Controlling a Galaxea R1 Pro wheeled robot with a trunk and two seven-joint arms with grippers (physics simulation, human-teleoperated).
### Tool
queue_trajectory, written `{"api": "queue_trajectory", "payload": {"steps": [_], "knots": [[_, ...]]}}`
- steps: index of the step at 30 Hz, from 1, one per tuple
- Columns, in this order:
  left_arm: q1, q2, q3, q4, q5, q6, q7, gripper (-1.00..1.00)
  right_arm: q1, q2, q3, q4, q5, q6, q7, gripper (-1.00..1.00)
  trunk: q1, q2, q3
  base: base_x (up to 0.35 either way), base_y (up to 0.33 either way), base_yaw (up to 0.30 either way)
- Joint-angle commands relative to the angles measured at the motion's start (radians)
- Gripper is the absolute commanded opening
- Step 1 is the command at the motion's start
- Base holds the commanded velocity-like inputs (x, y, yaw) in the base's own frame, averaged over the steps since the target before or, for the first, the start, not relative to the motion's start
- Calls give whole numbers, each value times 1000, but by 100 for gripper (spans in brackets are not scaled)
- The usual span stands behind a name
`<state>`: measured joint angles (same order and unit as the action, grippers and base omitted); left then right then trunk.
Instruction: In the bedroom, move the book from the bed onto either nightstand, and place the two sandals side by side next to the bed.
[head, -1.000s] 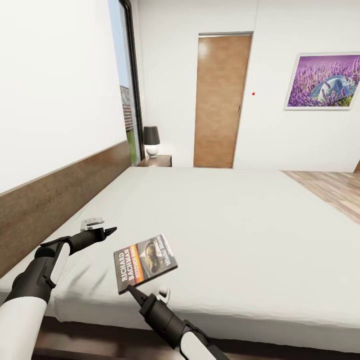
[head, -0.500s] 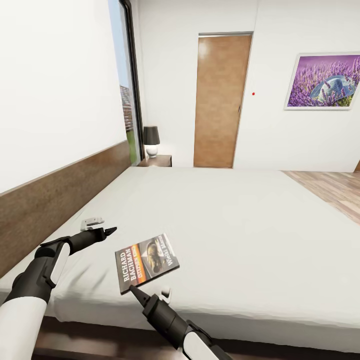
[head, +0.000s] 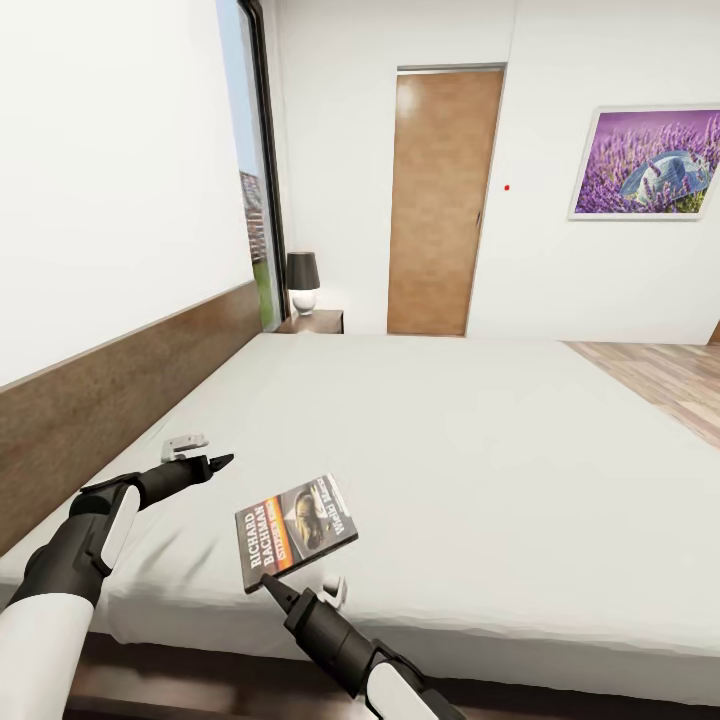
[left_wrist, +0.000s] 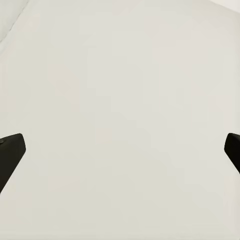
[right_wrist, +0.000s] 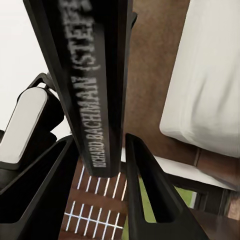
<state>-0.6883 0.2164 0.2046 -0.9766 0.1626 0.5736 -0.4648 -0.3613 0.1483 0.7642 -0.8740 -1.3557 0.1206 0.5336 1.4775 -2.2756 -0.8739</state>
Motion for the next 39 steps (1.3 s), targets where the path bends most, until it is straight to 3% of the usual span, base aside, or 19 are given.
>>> {"api": "queue_trajectory", "payload": {"steps": [1, 9, 17, 25, 39], "knots": [[-1, 0, 2, -1, 6, 7, -2, 100, -1, -1, 0, -3, -11, 7, 3, -100, 0, 0, -1, 0, 0, 0], [-1, 0, 2, -1, 6, 7, -2, 100, -1, -31, 0, -54, -12, 12, -1, -100, 0, 0, -1, 0, 0, 0], [-1, 0, 2, -1, 6, 6, -2, 100, 0, -60, -2, -113, -12, 88, -3, -100, 0, 0, -1, 0, 0, 0], [-1, 0, 2, -1, 5, 6, -2, 100, 0, -69, 0, -137, -10, 108, -2, -100, 0, 0, -1, 0, 0, 0], [-1, 0, 2, -2, 5, 5, -1, 100, 1, -69, -10, -155, 116, 112, -1, -100, 0, 0, -1, 0, 0, 0]]}}
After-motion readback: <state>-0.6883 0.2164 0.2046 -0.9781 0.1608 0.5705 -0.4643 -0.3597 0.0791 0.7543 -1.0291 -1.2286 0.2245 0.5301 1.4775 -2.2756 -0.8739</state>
